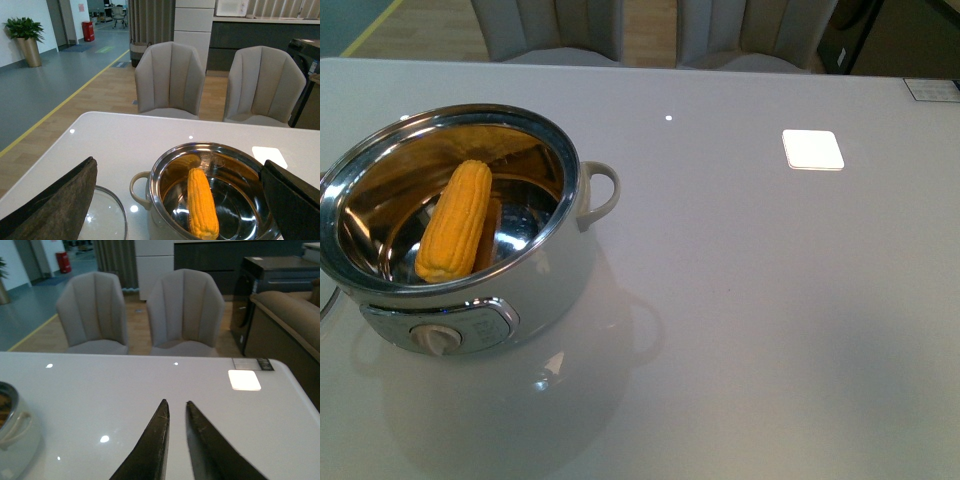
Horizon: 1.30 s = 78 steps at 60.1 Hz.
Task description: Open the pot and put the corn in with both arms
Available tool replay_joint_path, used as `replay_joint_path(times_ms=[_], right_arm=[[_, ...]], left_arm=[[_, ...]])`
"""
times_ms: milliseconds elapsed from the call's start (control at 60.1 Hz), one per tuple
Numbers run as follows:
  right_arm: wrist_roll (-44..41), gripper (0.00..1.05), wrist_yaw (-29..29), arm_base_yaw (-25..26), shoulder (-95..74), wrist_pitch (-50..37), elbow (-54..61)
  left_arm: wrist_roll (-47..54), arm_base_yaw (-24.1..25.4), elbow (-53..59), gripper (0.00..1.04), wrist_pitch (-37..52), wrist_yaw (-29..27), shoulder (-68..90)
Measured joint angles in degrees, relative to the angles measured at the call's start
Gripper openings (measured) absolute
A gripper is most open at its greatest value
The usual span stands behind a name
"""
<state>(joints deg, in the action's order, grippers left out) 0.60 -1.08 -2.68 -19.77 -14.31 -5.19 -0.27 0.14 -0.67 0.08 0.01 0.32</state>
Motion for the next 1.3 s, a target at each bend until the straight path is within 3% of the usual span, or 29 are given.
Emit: replay_joint_path(times_ms=[100, 599, 715, 1297], right_arm=[[-0.22, 0.02, 0.59, 2.32, 1.75, 0.81, 0.94], [-0.26, 0.02, 0.96, 2.49, 9.46, 3.98, 3.67], [-0.26, 0.02, 0.98, 2.54, 17.79, 13.6, 3.67], [-0.26, 0.02, 0.96, 2.56, 19.41, 14.21, 3.67]], left_arm=[[0.0, 0.0, 0.0, 0.98, 0.0, -0.04, 0.0], [0.0, 0.0, 0.0, 0.98, 0.0, -0.02, 0.0], [0.0, 0.0, 0.0, 0.98, 0.0, -0.04, 0.0], [0.0, 0.0, 0.0, 0.98, 0.0, -0.02, 0.0]])
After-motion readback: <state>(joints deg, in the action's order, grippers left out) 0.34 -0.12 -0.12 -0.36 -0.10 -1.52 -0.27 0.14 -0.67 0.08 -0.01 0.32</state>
